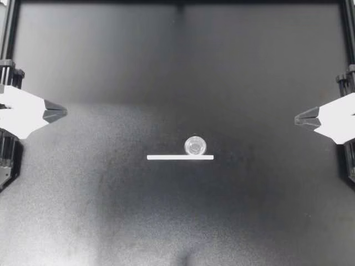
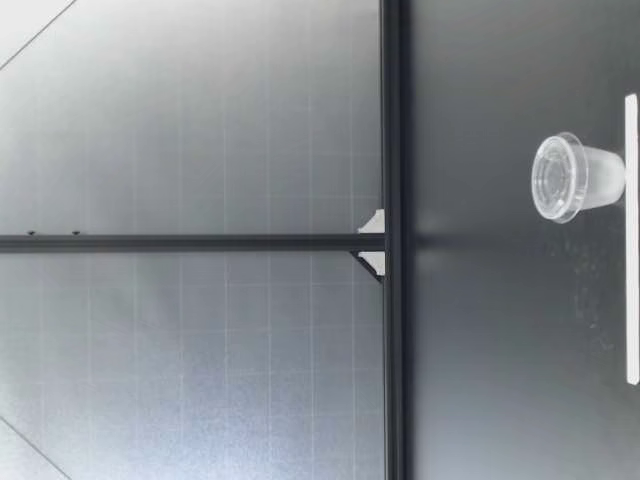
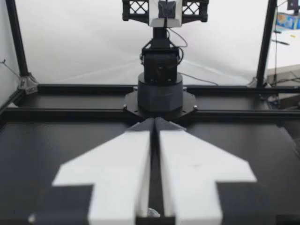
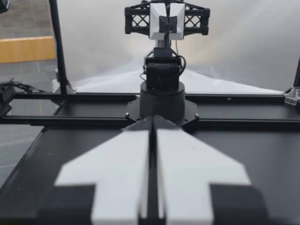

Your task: Pick up the plastic cup and open its lid.

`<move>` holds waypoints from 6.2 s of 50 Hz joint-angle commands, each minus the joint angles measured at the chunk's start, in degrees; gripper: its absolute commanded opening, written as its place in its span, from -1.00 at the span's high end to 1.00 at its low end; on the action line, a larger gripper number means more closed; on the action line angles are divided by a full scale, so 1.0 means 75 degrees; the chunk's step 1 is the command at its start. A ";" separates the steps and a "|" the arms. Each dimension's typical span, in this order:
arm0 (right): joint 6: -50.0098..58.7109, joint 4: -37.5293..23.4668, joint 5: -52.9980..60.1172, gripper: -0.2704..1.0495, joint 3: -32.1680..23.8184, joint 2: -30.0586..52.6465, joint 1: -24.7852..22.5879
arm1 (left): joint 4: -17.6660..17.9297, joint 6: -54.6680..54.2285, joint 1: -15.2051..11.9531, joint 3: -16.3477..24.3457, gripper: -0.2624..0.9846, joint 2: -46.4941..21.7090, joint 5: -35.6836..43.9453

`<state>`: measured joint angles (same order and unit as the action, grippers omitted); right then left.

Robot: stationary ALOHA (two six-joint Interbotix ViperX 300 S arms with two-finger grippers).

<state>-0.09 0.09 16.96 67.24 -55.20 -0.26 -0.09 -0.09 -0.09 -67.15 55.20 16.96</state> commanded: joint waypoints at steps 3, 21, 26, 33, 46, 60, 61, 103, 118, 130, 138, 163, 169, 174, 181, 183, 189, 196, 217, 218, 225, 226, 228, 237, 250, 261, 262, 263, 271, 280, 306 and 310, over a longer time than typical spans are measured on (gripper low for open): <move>0.0070 -0.0012 0.0188 0.92 -0.0082 -0.0070 0.0012 | 0.0000 0.0082 -0.0012 0.0047 0.92 -0.0164 0.0176; 0.0094 0.0000 0.1336 0.91 0.0234 0.0832 0.0047 | 0.0000 0.0059 -0.0234 -0.0387 0.92 -0.1664 0.0305; 0.0082 0.0000 0.1348 0.91 0.0105 0.1348 0.0059 | 0.0000 0.0047 -0.0246 -0.0305 0.92 -0.2543 0.0352; 0.0082 0.0000 0.1348 0.91 -0.0082 0.2063 0.0117 | 0.0094 0.0000 -0.0246 0.0012 0.89 -0.3551 0.0352; 0.0094 0.0012 0.1336 0.91 -0.0305 0.3082 0.0141 | 0.0105 0.0012 -0.0246 0.0738 0.41 -0.5063 0.0352; 0.0094 0.0035 0.1254 0.91 -0.0832 0.4441 0.0316 | 0.0105 0.0117 -0.0246 0.1582 -0.43 -0.6621 0.0305; 0.0094 0.0035 0.1242 0.91 -0.0879 0.4547 0.0340 | 0.0094 0.0129 -0.0246 0.1652 -0.42 -0.6727 0.0305; 0.0070 0.0035 -0.0176 0.91 -0.2379 0.7406 0.0457 | -0.0070 0.0141 -0.0246 0.2906 -0.39 -0.9410 0.2168; 0.0094 0.0035 -0.0293 0.91 -0.2402 0.7594 0.0457 | -0.0059 0.0141 -0.0258 0.3187 -0.39 -0.9926 0.2449; 0.0094 0.0047 -0.0316 0.91 -0.2414 0.7781 0.0516 | -0.0059 0.0141 -0.0293 0.3422 -0.39 -1.0195 0.2555; 0.0094 0.0047 -0.0328 0.91 -0.2414 0.7840 0.0527 | -0.0059 0.0141 -0.0352 0.3539 -0.39 -1.0336 0.2566; 0.0117 0.0141 -0.0738 0.91 -0.2344 0.8109 0.0750 | -0.0059 0.0129 -0.0363 0.3668 -0.38 -1.0441 0.2555; 0.0105 0.0152 -0.0738 0.91 -0.2379 0.8121 0.0750 | -0.0070 0.0129 -0.0363 0.3668 -0.38 -1.0441 0.2543; 0.0105 0.0152 -0.0738 0.91 -0.2402 0.8121 0.0750 | -0.0070 0.0129 -0.0375 0.3668 -0.38 -1.0441 0.2508; 0.0105 0.0152 -0.0738 0.91 -0.2402 0.8121 0.0750 | -0.0070 0.0117 -0.0363 0.3703 -0.28 -1.0441 0.2449; 0.0105 0.0152 -0.0738 0.91 -0.2391 0.8121 0.0762 | -0.0082 0.0117 -0.0352 0.3715 -0.21 -1.0441 0.2402; 0.0105 0.0152 -0.0738 0.91 -0.2391 0.8121 0.0750 | -0.0152 0.0117 -0.0316 0.3762 0.01 -1.0430 0.2285; 0.0105 0.0152 -0.0738 0.91 -0.2367 0.8098 0.0750 | -0.0176 0.0105 -0.0316 0.3785 0.17 -1.0395 0.2238; -0.0059 -0.0035 0.0691 0.91 -0.1746 0.5918 0.0645 | -0.0176 -0.0070 -0.0199 0.3012 0.20 -0.9469 0.3504; -0.0094 -0.0094 0.0891 0.91 -0.1699 0.5789 0.0633 | -0.0176 -0.0094 -0.0199 0.2930 0.20 -0.9398 0.3645; -0.0375 -0.0656 0.2273 0.90 -0.1324 0.5051 0.0609 | -0.0176 -0.0445 -0.0188 0.2355 0.20 -0.8871 0.5004; -0.0422 -0.0691 0.2402 0.90 -0.1289 0.4992 0.0598 | -0.0176 -0.0492 -0.0176 0.2297 0.20 -0.8836 0.5180; -0.0527 -0.0762 0.2602 0.89 -0.1254 0.4934 0.0609 | -0.0176 -0.0586 -0.0164 0.2215 0.20 -0.8777 0.5578; -0.1395 -0.0797 0.2848 0.80 -0.1406 0.4922 0.0598 | -0.0187 -0.0797 -0.0047 0.2086 0.20 -0.8695 0.6996; -0.3527 -0.0820 0.2895 0.25 -0.1500 0.4898 0.0598 | -0.0211 -0.0914 0.0035 0.2074 0.20 -0.8637 0.8168; -0.5414 -0.0832 0.2895 -0.15 -0.1570 0.5121 0.0598 | -0.0199 -0.1230 0.0035 0.2145 0.20 -0.8625 0.8191; -0.5590 -0.0832 0.2895 -0.15 -0.1570 0.5156 0.0598 | -0.0187 -0.1254 0.0035 0.2145 0.20 -0.8625 0.8191; -0.5789 -0.0832 0.2895 -0.15 -0.1582 0.5180 0.0598 | -0.0176 -0.1289 0.0035 0.2156 0.20 -0.8625 0.8191; -0.7207 -0.0820 0.2906 -0.15 -0.1676 0.5414 0.0457 | -0.0117 -0.1336 0.0035 0.2180 0.20 -0.8613 0.8215; -0.8344 -0.0563 0.2977 -0.15 -0.1887 0.5766 0.0270 | -0.0035 -0.1336 0.0035 0.2191 0.20 -0.8578 0.8238; -0.8754 0.0105 0.3539 -0.15 -0.2086 0.5977 0.0328 | -0.0187 -0.1395 0.0047 0.2215 0.20 -0.8695 0.8238; -0.8789 0.0199 0.3797 -0.15 -0.2051 0.5836 0.0398 | -0.0270 -0.1441 0.0070 0.2238 0.21 -0.8742 0.8227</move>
<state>-65.92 0.79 43.33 52.65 -9.23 2.02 -1.32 -10.81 0.00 -51.24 -10.99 78.31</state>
